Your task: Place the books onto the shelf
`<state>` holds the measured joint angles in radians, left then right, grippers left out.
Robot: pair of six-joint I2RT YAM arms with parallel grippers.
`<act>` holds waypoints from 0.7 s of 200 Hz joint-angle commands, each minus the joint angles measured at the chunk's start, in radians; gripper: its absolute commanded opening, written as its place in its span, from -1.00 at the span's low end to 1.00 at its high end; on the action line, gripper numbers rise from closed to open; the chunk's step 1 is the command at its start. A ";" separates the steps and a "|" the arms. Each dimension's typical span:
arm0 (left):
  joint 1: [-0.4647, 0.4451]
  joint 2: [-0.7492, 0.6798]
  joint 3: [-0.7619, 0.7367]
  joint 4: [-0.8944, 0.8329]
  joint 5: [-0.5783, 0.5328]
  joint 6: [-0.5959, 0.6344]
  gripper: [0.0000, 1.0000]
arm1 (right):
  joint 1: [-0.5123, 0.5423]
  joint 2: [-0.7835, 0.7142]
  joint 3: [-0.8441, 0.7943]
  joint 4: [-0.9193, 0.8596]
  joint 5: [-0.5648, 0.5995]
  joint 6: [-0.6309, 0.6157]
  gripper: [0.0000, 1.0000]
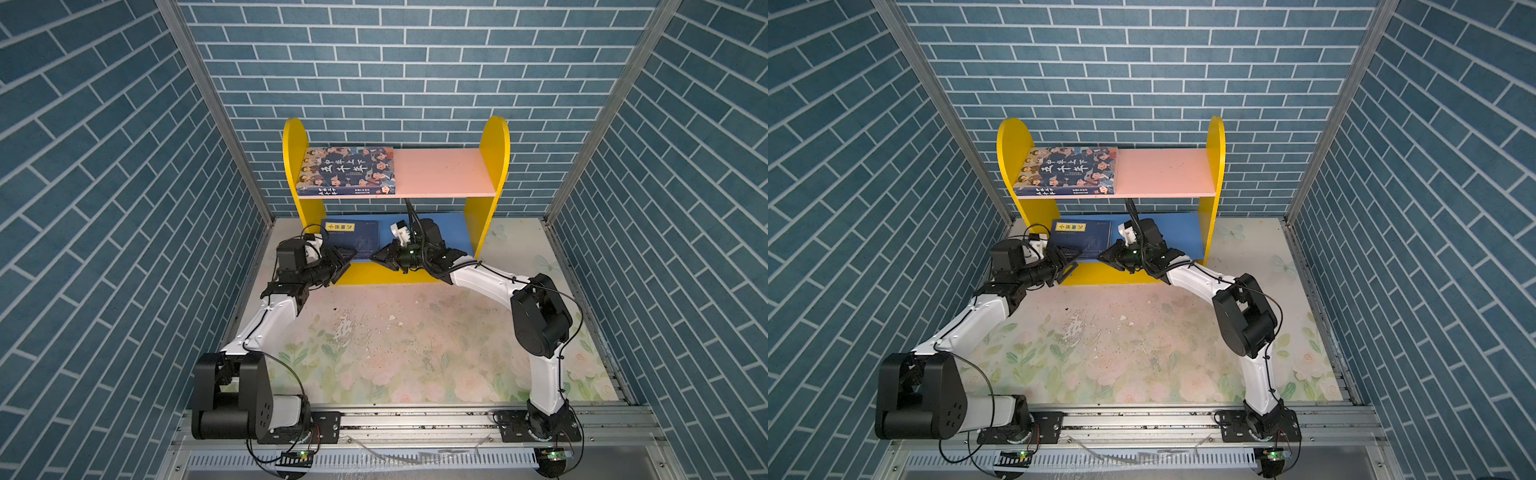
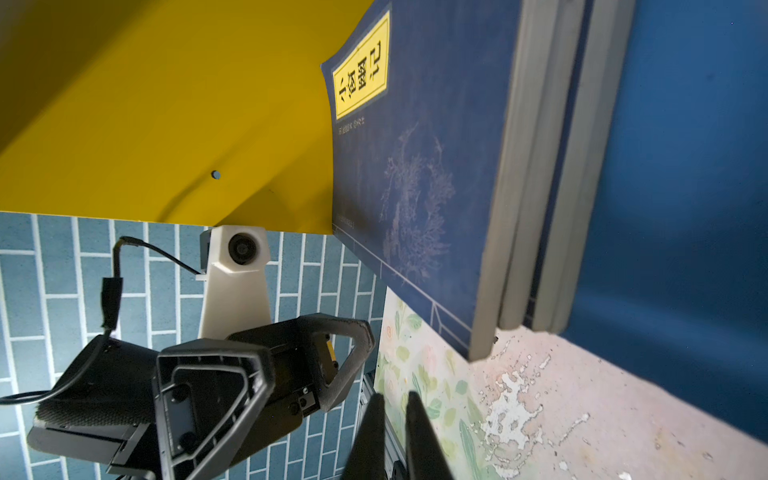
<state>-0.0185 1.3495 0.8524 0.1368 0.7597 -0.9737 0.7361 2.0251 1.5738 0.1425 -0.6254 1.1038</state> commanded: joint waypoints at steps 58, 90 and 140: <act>0.002 -0.004 0.027 0.030 -0.022 -0.017 0.28 | -0.005 0.060 0.096 -0.029 -0.008 -0.023 -0.75; 0.002 -0.002 0.027 0.035 -0.022 -0.023 0.28 | -0.004 0.077 0.110 -0.044 -0.010 -0.028 -0.76; 0.003 0.001 0.030 0.043 -0.023 -0.027 0.28 | -0.011 0.085 0.120 -0.056 -0.010 -0.032 -0.76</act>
<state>-0.0196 1.3483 0.8524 0.1417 0.7601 -0.9936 0.7319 2.0975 1.6581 0.0895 -0.6296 1.0988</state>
